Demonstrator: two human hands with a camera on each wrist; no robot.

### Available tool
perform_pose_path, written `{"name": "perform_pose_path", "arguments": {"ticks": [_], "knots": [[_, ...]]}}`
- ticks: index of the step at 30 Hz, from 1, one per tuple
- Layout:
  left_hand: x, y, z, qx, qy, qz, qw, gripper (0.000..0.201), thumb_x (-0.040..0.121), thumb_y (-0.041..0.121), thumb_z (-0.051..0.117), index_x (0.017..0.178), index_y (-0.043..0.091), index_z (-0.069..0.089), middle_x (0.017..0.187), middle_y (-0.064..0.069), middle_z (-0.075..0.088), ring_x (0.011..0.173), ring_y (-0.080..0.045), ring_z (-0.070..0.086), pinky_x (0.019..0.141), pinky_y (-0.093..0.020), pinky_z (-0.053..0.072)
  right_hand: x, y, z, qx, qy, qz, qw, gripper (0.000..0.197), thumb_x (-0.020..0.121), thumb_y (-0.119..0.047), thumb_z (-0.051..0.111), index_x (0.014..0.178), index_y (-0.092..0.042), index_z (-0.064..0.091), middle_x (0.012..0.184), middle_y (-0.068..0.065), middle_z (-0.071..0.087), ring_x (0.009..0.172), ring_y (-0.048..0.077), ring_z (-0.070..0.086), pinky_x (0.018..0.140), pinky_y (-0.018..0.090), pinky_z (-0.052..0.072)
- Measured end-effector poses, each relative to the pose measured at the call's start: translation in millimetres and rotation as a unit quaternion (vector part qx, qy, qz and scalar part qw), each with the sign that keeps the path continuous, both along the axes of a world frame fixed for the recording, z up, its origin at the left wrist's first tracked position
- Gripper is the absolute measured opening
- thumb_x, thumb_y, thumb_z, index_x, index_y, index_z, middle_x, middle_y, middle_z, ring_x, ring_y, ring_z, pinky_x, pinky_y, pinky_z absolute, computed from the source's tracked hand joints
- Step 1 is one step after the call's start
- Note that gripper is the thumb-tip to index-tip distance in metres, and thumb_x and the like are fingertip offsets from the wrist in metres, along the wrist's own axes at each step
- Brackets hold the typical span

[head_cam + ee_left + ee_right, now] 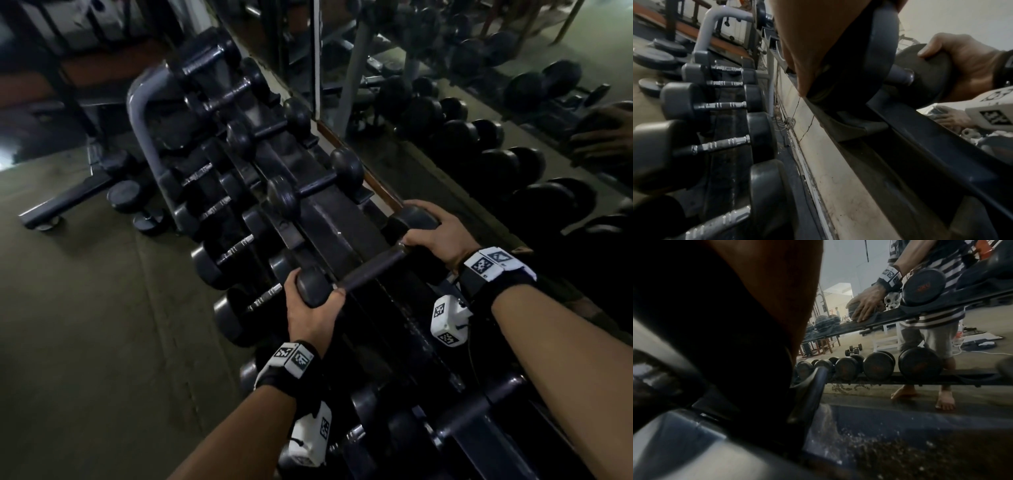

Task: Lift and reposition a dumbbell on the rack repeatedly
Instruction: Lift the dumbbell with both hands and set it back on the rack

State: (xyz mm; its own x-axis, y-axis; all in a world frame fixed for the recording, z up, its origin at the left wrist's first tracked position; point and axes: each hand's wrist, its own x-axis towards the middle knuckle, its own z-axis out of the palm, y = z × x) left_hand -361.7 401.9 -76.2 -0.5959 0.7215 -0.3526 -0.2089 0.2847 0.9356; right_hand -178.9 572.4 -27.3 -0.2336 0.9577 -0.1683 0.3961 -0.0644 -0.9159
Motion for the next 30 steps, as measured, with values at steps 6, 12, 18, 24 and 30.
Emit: {"name": "perform_pose_path", "arguments": {"ticks": [6,12,18,24,30], "knots": [[-1.2,-1.1,1.3,-0.005,0.011,-0.012,1.000,0.058,0.077,0.023,0.082,0.114,0.049,0.044,0.111,0.000,0.068,0.095,-0.013,0.066,0.075,-0.017,0.050,1.2,-0.1,1.6,-0.015,0.009,0.007,1.000,0.059,0.072,-0.001,0.078,0.123,-0.029,0.067,0.114,0.003,0.065,0.099,0.016,0.061,0.082,0.019,0.049],[5.3,-15.9,-3.9,-0.005,0.011,-0.015,1.000,0.064,0.074,0.024,0.082,0.118,0.050,0.042,0.112,0.000,0.068,0.096,-0.015,0.067,0.086,-0.032,0.057,7.0,-5.9,-2.5,-0.013,0.016,0.031,0.999,0.061,0.069,0.000,0.081,0.120,-0.030,0.065,0.114,0.003,0.064,0.089,0.007,0.061,0.076,0.006,0.048],[2.8,-12.2,-0.9,-0.012,-0.004,-0.012,1.000,0.064,0.075,0.025,0.081,0.122,0.046,0.044,0.112,-0.003,0.068,0.100,-0.022,0.068,0.092,-0.041,0.057,3.0,0.5,-3.2,-0.018,0.004,0.038,0.999,0.057,0.073,0.001,0.078,0.121,-0.028,0.065,0.110,0.002,0.065,0.091,0.010,0.061,0.073,0.006,0.046],[3.0,-13.6,1.4,-0.014,-0.007,-0.024,1.000,0.065,0.081,0.018,0.078,0.129,0.040,0.040,0.114,-0.005,0.066,0.103,-0.023,0.067,0.095,-0.039,0.055,4.9,0.9,-4.1,-0.020,-0.011,0.039,0.999,0.059,0.075,-0.002,0.077,0.127,-0.026,0.064,0.107,-0.004,0.065,0.088,0.002,0.061,0.074,0.005,0.045],[-1.9,-16.1,5.1,-0.022,-0.001,-0.053,0.998,0.067,0.082,0.025,0.079,0.130,0.042,0.035,0.112,0.001,0.064,0.097,-0.013,0.064,0.088,-0.029,0.052,2.7,-4.6,0.2,-0.015,-0.018,0.020,1.000,0.055,0.078,-0.003,0.077,0.128,-0.022,0.065,0.096,-0.011,0.065,0.082,-0.002,0.060,0.064,-0.001,0.043]]}}
